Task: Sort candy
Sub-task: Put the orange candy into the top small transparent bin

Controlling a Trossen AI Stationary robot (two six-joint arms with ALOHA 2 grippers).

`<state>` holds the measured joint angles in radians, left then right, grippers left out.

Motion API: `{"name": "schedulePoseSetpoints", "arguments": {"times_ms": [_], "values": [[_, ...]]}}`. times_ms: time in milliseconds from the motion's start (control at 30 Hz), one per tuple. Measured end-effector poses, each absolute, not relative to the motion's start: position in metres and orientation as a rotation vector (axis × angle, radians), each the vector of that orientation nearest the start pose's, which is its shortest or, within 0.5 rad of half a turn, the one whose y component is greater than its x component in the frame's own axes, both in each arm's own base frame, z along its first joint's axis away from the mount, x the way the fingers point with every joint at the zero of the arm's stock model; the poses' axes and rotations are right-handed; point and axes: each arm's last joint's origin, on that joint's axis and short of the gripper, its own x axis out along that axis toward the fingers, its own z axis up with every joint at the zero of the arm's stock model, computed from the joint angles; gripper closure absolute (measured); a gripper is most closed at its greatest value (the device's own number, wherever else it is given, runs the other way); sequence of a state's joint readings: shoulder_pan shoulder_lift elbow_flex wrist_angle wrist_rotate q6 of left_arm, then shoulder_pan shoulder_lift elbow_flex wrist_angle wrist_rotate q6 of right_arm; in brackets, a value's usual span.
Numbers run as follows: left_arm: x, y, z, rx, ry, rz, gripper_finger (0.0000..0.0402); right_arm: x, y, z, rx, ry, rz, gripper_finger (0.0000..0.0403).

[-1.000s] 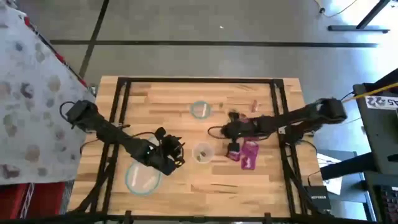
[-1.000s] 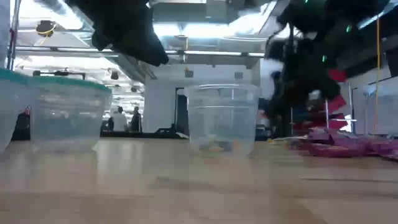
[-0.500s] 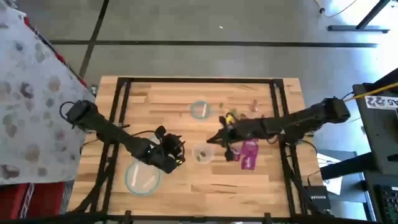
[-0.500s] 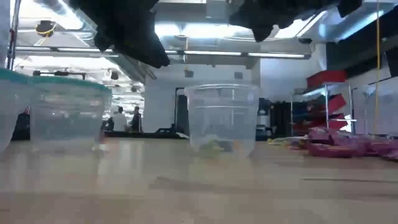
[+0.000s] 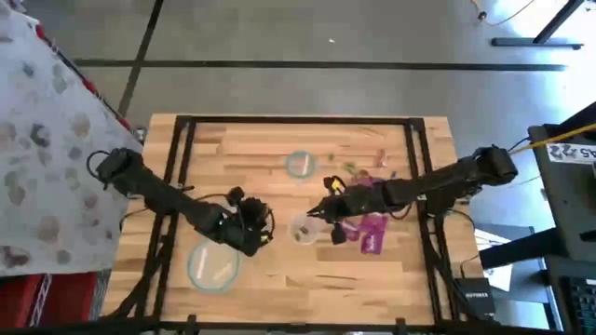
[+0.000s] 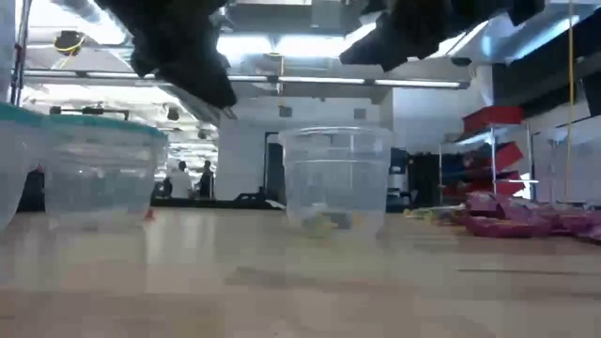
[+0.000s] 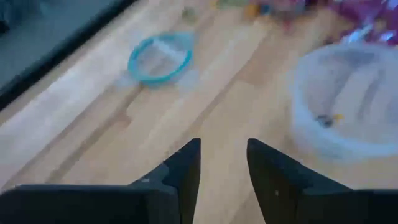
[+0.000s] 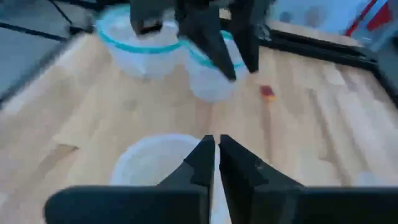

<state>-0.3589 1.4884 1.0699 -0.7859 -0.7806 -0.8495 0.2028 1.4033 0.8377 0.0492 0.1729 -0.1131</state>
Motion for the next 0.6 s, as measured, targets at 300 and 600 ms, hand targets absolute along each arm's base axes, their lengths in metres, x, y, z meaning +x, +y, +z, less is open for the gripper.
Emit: {"name": "schedulePoseSetpoints", "arguments": {"times_ms": [300, 600], "values": [[0.251, 0.016, 0.261, -0.184, 1.095, 0.586, 0.0285, 0.273, 0.051, 0.218, -0.198, 0.787, 0.026, 0.0351], [0.237, 0.069, 0.250, -0.143, 1.323, 0.372, 0.0285, 0.241, 0.044, 0.159, -0.070, 0.934, -0.048, 0.0278]]}}
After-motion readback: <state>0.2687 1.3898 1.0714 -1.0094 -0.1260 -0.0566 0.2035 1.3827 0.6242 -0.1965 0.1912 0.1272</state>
